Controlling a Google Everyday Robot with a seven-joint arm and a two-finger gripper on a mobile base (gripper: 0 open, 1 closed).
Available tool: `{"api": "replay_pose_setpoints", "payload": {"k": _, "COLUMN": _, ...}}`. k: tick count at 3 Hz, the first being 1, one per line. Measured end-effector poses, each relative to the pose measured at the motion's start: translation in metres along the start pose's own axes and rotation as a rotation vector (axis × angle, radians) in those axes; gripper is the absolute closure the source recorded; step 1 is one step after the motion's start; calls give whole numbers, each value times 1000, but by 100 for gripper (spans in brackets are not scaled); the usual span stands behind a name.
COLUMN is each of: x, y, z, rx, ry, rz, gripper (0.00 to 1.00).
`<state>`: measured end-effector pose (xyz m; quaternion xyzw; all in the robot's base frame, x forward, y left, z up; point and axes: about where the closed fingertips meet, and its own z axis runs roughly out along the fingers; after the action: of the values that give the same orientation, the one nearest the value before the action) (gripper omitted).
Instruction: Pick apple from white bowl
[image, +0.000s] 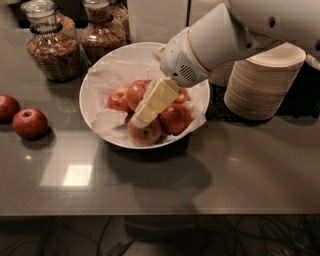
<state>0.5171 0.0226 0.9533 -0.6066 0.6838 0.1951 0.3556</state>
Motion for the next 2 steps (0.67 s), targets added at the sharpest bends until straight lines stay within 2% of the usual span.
{"api": "replay_pose_setpoints", "payload": {"k": 2, "x": 10, "y": -3, "z": 24, "rx": -33, "ry": 3, "rz": 59, "gripper": 0}}
